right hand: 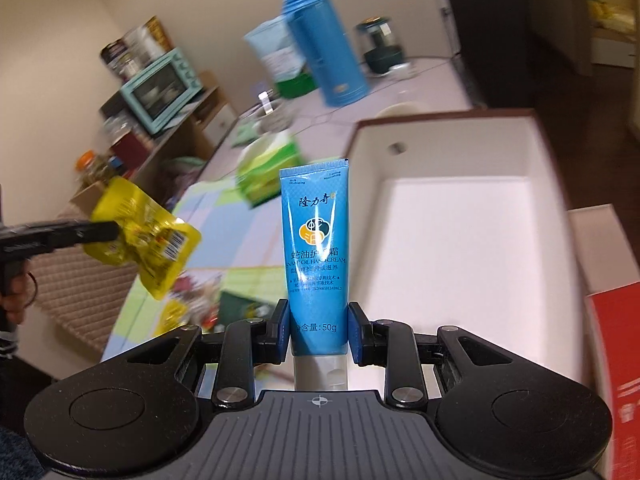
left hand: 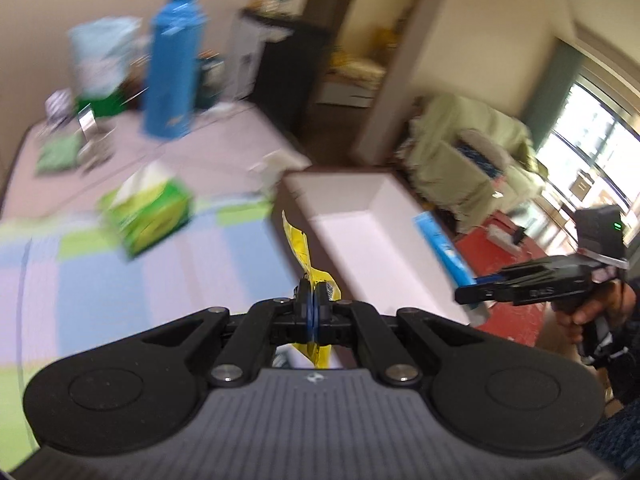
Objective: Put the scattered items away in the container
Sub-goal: 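Carry the yellow packet and blue tube with both tools over the open box, then open the left tool dropping the packet while the right tool releases the tube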
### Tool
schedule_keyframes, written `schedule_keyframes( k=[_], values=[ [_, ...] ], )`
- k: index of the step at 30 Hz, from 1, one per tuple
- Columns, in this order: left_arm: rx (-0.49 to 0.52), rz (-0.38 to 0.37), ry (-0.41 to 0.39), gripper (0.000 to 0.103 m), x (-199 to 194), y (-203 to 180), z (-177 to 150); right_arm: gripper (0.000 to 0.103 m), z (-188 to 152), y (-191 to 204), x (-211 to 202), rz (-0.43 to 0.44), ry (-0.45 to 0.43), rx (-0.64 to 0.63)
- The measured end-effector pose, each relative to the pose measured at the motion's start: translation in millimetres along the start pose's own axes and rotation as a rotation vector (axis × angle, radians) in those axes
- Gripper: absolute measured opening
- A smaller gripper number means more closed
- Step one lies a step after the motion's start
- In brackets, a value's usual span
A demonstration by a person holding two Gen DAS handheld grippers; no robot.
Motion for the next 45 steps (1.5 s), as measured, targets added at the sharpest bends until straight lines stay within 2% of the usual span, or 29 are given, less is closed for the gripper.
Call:
schedule_keyframes(
  k=[3,13,25,31,35,41,42,45],
  values=[
    [0.066,-0.044,0.008,0.000,30.6,-26.6,21.8,0.028,10.2,-21.2,-6.2,-0.027,-0.001,0.011],
    [0.198,-0.095,0.220,0.000,155.5,-80.8,33.9,0.028,14.6,-69.1,9.5,-0.131,0.077,-0.018],
    [0.438,-0.026,0.468,0.000,238.4,-90.1,8.4,0.028,7.6,-86.3,56.0,-0.179,0.277,-0.218],
    [0.578,-0.004,0.512,0.000,264.8,-91.7,-3.6,0.028,3.9,-89.0,70.6,-0.193,0.335,-0.264],
    [0.626,0.001,0.519,0.000,278.3,-88.3,-6.5,0.028,2.7,-90.4,79.0,-0.210,0.346,-0.257],
    [0.652,-0.037,0.524,0.000,289.3,-84.3,2.1,0.028,2.9,-94.5,94.0,-0.279,0.358,-0.222],
    [0.658,-0.040,0.524,0.002,291.9,-84.0,3.4,0.030,3.0,-96.0,96.0,-0.292,0.359,-0.211],
    [0.667,-0.016,0.525,0.012,303.3,-79.8,5.7,0.056,3.3,-95.5,98.5,-0.310,0.346,-0.198]
  ],
)
Point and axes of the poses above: each gripper's, at about its wrist camera, not at the fingertips, and x roughly the way its jaws point, y to its left, z to its top, the point moved 2 cm from there along x, roughly the way its jaws point, and after that the axes turned 1 degree about -x, right-handed, at the moved point
